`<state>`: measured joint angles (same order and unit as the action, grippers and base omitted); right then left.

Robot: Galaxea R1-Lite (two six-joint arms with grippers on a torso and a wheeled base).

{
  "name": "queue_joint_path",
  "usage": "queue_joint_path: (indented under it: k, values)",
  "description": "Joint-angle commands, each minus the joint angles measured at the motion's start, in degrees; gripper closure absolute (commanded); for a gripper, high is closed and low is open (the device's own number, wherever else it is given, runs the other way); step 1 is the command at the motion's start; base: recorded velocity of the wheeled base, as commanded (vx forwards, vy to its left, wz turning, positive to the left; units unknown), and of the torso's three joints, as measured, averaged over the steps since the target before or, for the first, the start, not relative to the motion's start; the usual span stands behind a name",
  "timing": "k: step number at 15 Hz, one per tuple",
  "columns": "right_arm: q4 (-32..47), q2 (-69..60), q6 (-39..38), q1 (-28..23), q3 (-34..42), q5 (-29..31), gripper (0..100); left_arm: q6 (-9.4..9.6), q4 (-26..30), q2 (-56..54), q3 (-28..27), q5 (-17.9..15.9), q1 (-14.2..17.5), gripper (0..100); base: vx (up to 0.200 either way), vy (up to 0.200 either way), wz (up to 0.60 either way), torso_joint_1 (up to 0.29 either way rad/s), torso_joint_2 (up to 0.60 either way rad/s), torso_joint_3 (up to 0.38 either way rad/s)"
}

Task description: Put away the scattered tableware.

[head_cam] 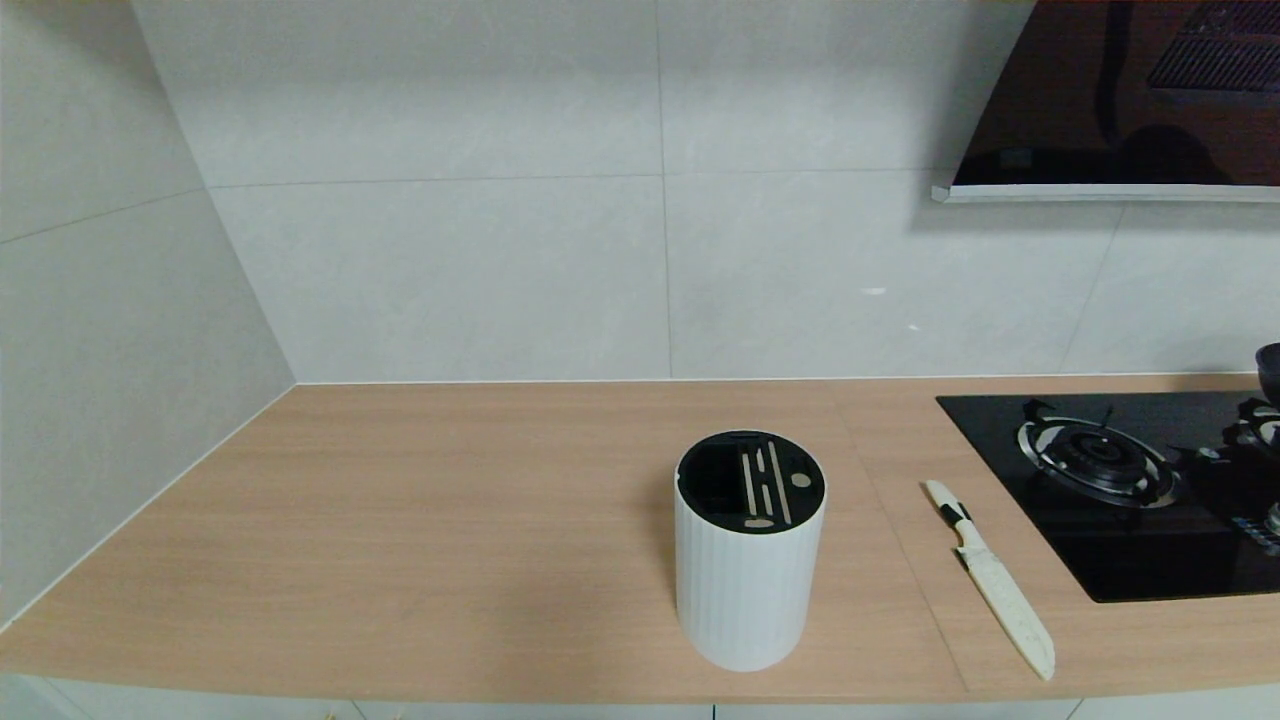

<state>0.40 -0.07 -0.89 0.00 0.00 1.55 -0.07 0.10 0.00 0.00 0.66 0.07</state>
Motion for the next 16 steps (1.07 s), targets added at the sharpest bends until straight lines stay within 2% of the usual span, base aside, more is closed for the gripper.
queue_joint_path:
  k: [1, 4, 6, 7, 10, 14, 16]
  values:
    - [-0.1, 0.1, 0.1, 0.0, 0.0, -0.1, 0, -0.01, 0.0, 0.1, 0.0, 0.0, 0.0, 0, 0.000, 0.000, 0.00, 0.000, 0.00, 0.000]
    - [-0.5, 0.1, 1.2, 0.0, -1.3, -0.4, 0, -0.01, 0.0, 0.1, 0.0, 0.0, 0.0, 0, 0.000, 0.000, 0.00, 0.000, 0.00, 0.000]
    - [-0.4, 3.6, -0.6, 0.6, -10.2, -2.2, 0, -0.01, 0.0, 0.0, 0.0, 0.0, 0.0, 0, 0.000, 0.000, 0.00, 0.000, 0.00, 0.000]
    - [-0.4, 5.1, -0.6, 0.7, -10.8, -2.5, 0, -0.01, 0.0, 0.1, 0.0, 0.0, 0.0, 0, 0.000, 0.000, 0.00, 0.000, 0.00, 0.000]
    - [-0.7, 25.2, -0.5, 0.9, -14.0, -5.4, 0, -0.01, 0.0, 0.1, 0.0, 0.0, 0.0, 0, 0.000, 0.000, 0.00, 0.000, 0.00, 0.000]
    - [-1.6, 49.7, -0.9, 2.8, -19.2, -5.5, 0, -0.01, 0.0, 0.1, 0.0, 0.0, 0.0, 0, 0.000, 0.000, 0.00, 0.000, 0.00, 0.000]
    - [-7.9, 59.7, -1.0, 4.2, -19.8, -5.4, 0, -0.01, 0.0, 0.1, 0.0, 0.0, 0.0, 0, 0.000, 0.000, 0.00, 0.000, 0.00, 0.000]
